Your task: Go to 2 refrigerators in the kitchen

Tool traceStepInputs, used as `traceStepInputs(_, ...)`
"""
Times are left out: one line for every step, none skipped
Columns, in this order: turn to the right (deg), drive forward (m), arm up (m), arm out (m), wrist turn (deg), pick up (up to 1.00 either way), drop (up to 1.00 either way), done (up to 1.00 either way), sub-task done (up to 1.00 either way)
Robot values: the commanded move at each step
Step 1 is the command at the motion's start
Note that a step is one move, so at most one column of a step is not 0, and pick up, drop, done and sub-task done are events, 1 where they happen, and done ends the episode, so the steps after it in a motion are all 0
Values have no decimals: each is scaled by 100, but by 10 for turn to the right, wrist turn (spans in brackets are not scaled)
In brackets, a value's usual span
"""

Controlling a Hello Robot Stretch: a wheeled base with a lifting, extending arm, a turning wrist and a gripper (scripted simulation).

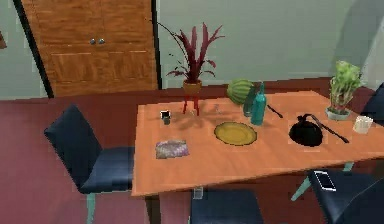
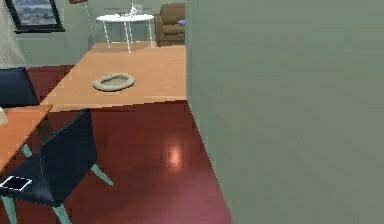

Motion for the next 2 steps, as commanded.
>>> traceStepInputs(-450,0,0,0,0,0,0,0,0)
traceStepInputs(-450,0,0,0,0,0,0,0,0)
